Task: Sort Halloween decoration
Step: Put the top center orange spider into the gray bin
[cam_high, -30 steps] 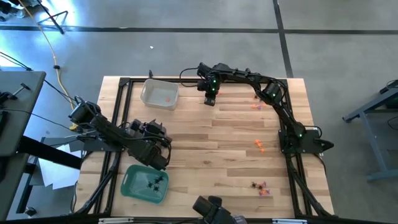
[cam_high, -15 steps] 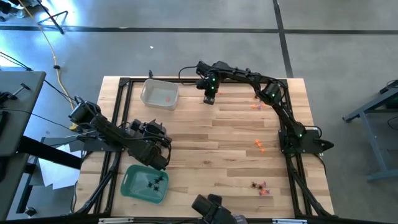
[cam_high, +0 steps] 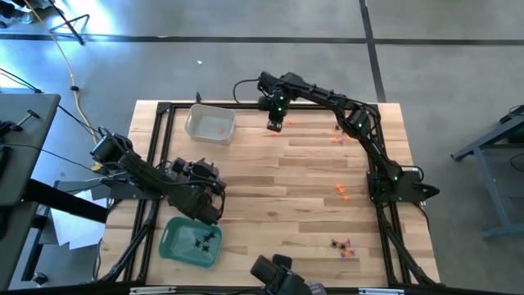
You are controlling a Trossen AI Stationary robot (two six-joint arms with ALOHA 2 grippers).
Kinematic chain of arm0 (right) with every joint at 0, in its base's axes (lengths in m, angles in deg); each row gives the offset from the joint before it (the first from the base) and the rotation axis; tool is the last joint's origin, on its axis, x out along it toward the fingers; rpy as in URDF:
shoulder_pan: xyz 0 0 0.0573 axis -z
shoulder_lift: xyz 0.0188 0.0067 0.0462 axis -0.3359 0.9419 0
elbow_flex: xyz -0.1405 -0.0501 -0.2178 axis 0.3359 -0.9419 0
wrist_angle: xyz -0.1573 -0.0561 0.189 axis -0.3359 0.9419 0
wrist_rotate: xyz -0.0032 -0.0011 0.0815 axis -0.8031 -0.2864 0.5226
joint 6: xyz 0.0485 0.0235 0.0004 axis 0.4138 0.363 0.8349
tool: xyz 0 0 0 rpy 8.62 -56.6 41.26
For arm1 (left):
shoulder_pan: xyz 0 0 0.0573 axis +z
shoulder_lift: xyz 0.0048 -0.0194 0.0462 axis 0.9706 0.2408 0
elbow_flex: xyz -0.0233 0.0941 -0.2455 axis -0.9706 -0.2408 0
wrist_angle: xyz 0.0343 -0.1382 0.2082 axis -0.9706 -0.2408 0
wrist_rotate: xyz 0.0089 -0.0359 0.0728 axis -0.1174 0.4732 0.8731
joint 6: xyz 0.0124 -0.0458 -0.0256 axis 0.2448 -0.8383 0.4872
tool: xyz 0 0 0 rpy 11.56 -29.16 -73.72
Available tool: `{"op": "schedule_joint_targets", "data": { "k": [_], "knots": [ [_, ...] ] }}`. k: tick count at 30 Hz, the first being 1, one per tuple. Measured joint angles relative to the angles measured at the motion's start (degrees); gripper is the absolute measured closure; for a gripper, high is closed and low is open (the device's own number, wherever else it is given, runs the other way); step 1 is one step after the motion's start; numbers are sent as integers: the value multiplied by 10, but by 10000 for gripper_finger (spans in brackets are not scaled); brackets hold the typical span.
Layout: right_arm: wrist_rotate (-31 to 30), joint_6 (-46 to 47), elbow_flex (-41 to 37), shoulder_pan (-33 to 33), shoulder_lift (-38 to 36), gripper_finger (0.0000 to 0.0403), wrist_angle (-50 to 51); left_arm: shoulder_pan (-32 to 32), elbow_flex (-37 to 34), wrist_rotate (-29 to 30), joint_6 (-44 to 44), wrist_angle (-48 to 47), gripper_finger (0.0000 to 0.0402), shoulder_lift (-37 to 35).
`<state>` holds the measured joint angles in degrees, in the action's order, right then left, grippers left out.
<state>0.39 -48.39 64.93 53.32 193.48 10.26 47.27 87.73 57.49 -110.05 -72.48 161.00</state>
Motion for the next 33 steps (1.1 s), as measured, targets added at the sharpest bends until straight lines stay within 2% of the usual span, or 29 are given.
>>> {"op": "schedule_joint_targets", "data": {
  "k": [6, 15, 19, 29, 33],
  "knots": [
    [10, 8, -17, -1, 0, 379, -9, -1, 0, -4, 0, 2, 266, 0],
    [12, 11, -23, -8, 0, 275, -15, -1, 0, -5, 0, 11, 266, 0],
    [12, 11, -23, -16, 1, 244, -15, -1, 0, -6, 6, 18, 266, 0],
    [-2, 26, -23, -23, 6, 234, -19, -8, 0, -7, 6, 20, 266, 0],
    [-27, 26, -23, -22, 14, 234, -20, -10, 0, -7, 10, 27, 266, 0]
  ]
}}
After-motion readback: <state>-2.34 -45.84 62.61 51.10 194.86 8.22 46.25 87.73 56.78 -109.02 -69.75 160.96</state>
